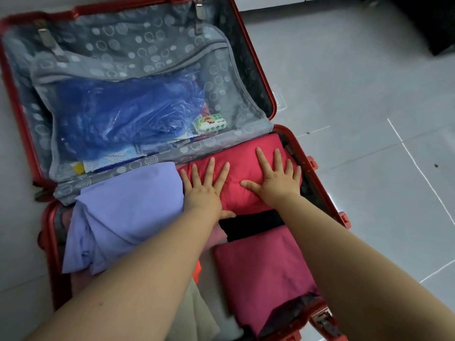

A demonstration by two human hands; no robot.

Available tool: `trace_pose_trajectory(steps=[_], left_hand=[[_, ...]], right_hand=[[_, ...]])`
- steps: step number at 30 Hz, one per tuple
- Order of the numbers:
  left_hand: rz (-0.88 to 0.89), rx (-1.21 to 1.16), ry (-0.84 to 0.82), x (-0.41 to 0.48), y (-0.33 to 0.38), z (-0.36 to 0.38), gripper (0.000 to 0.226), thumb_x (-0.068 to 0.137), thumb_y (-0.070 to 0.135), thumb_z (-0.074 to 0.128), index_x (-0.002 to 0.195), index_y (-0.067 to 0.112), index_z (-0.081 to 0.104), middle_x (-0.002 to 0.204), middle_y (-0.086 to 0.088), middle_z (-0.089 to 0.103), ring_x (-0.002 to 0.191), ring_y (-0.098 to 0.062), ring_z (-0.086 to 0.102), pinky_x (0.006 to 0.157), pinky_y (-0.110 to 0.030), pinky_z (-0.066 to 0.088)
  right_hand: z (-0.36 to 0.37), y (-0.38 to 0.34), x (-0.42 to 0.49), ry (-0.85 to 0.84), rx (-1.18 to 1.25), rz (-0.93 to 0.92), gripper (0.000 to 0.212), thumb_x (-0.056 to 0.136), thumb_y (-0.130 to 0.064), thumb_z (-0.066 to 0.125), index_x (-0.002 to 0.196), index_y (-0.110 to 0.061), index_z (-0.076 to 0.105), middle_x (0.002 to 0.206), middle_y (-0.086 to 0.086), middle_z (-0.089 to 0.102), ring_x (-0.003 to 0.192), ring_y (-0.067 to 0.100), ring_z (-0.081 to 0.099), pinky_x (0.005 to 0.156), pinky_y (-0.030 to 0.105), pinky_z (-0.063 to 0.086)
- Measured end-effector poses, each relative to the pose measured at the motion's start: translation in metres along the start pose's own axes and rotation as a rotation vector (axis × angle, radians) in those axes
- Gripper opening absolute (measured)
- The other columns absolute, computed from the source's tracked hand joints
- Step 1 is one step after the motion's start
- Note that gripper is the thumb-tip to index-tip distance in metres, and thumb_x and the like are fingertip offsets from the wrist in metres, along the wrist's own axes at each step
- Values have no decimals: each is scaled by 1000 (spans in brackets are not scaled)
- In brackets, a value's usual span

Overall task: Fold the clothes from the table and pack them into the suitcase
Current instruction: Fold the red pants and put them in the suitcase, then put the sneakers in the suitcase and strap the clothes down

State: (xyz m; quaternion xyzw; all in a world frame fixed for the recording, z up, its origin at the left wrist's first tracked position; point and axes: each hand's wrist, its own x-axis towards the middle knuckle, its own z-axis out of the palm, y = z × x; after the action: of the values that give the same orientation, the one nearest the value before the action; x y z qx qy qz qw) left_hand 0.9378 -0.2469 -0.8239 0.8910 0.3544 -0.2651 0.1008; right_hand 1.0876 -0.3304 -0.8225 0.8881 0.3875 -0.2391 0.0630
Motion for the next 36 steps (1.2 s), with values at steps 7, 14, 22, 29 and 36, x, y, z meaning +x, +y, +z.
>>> trace_pose_trajectory(steps=[7, 14, 22, 29, 36], left_hand=[[71, 28, 55, -58, -2, -19, 99, 83, 67, 46, 149, 23, -13, 157, -8, -16, 143, -35, -14, 107, -56, -17], [-44, -176, 29, -232, -29, -82, 79, 90, 54, 48, 151, 26, 6, 158, -7, 9, 145, -30, 1, 111, -57, -8], [-343, -320, 2, -427, -89, -262, 63, 98, 44, 32, 150, 20, 5, 155, -4, 21, 142, -23, 18, 116, -43, 1], [-507, -424, 192, -604, -158, -354, 52, 97, 40, 32, 145, 21, 23, 141, -3, 45, 131, -22, 38, 116, -41, 10], [-633, -501, 404, -754, -241, -353, 48, 98, 38, 34, 141, 18, 30, 134, -4, 52, 122, -25, 45, 108, -35, 25]], right_hand=[[-9, -23, -67, -13, -56, 43, 73, 94, -62, 27, 149, -34, -12, 159, 10, -12, 145, 34, -5, 114, 50, -8], [-91, -56, -233, -280, -45, -44, 71, 97, -53, 32, 151, -29, -8, 159, 10, -10, 146, 31, -3, 116, 46, -5], [-298, -143, -401, -227, -64, -319, 90, 72, -64, -4, 151, -22, 6, 159, 10, 3, 145, 27, 6, 117, 42, 0], [-423, -227, -523, -78, -155, -700, 56, 99, -42, 35, 148, -17, 23, 154, 9, 24, 141, 25, 22, 117, 40, 6], [-442, -337, -629, 29, -107, -873, 58, 93, -48, 27, 137, -13, 42, 135, 9, 49, 124, 32, 45, 109, 41, 24]])
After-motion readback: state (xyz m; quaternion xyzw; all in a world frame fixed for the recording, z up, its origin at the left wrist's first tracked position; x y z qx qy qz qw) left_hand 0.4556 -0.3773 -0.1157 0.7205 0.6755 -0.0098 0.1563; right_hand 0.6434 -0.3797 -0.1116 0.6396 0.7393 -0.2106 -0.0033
